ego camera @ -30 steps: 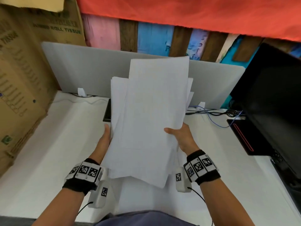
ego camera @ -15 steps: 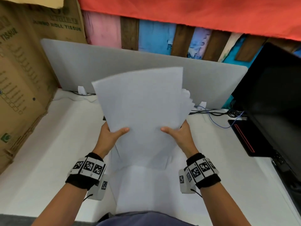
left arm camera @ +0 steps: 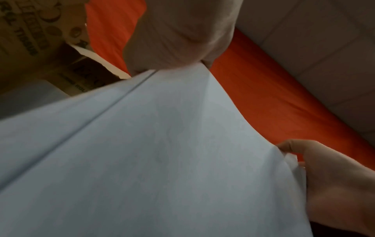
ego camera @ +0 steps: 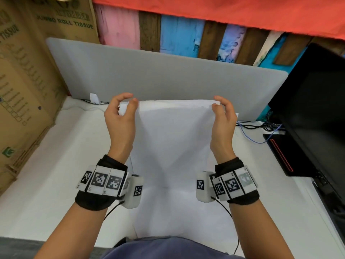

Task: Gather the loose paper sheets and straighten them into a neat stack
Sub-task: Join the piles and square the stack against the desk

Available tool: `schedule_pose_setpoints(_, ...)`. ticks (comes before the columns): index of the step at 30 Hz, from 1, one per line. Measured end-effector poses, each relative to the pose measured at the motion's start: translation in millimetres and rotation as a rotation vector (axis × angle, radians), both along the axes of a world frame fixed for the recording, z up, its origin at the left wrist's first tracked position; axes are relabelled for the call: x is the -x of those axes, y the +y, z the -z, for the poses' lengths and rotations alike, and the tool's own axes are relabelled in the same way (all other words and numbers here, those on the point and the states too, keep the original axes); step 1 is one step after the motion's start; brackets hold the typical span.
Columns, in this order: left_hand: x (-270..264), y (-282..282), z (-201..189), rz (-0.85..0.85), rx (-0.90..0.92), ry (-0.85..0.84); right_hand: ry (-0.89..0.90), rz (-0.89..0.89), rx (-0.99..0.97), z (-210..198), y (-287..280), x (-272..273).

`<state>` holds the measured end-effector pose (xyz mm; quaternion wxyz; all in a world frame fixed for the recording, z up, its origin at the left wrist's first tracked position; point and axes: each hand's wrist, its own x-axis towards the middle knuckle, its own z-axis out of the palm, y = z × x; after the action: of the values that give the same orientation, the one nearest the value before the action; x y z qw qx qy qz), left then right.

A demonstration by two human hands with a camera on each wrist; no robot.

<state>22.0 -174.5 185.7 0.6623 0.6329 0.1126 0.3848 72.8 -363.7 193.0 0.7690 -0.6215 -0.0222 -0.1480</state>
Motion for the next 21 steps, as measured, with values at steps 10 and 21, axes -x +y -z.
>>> schedule_pose_setpoints(10, 24, -1, 47, 0.219, -0.01, -0.034, 0.095, -0.343, 0.196, 31, -17, 13)
schedule_pose_setpoints(21, 13, -11, -1, -0.07, -0.082, -0.044, -0.085, -0.114, 0.105, 3, -13, 15)
